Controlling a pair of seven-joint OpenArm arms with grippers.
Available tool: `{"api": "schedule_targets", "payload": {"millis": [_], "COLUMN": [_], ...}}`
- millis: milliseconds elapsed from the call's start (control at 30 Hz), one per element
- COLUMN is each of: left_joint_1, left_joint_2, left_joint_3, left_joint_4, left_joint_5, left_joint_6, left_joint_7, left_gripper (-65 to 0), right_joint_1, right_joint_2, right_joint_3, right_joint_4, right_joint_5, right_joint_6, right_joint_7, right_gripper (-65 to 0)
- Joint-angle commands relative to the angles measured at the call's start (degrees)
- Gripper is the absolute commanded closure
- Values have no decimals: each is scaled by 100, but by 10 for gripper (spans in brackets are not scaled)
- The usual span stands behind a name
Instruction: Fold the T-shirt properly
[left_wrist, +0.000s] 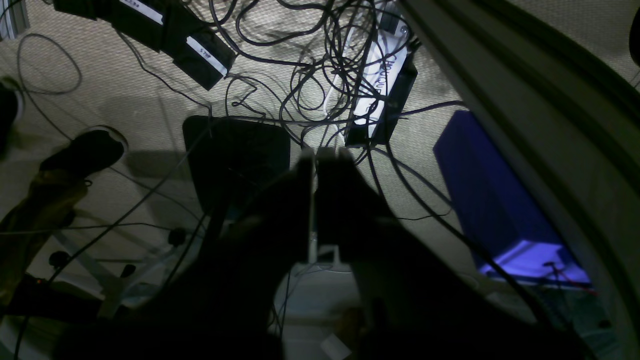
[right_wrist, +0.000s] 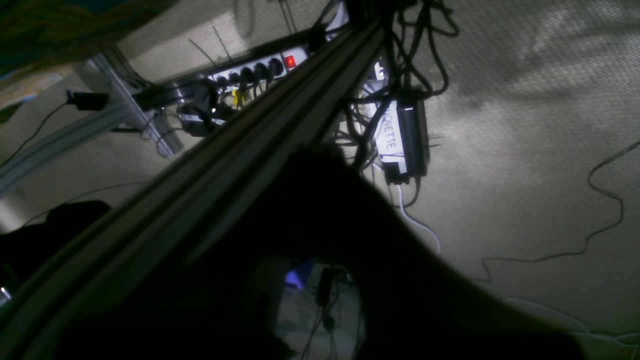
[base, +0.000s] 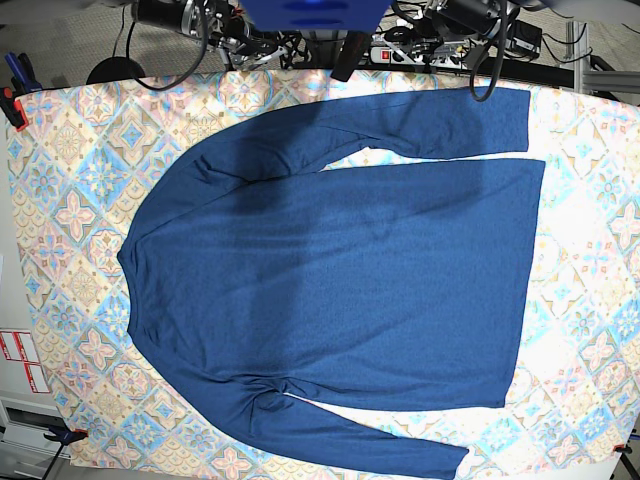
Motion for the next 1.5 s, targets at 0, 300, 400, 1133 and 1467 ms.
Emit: {"api": "schedule_targets", "payload": {"millis": [0,300,400,1133,1467], "left_joint_1": [-6,-6,-6,-173,-270], "left_joint_2": [-24,-24,-24,-33,187], "left_joint_3": [0,0,0,18,27], "left_joint_4": [21,21,21,21,21], "left_joint_5": [8,8,8,17,17], "left_joint_6": [25,25,25,25,34], "left_joint_7": [52,52,52,52,52], "left_gripper": [0,0,0,0,0], "right_joint_1": [26,26,26,26,176], "right_joint_2": [-19,-19,-19,-19,-37], "right_joint_3": [20,20,20,64,284], "right_joint_4": [5,5,5,5,186], "right_joint_5": [21,21,21,47,39], "right_joint_6": [86,86,86,86,86], "right_joint_7": [46,46,46,-16,-306], "right_gripper": [-2,-2,-2,-2,-2]}}
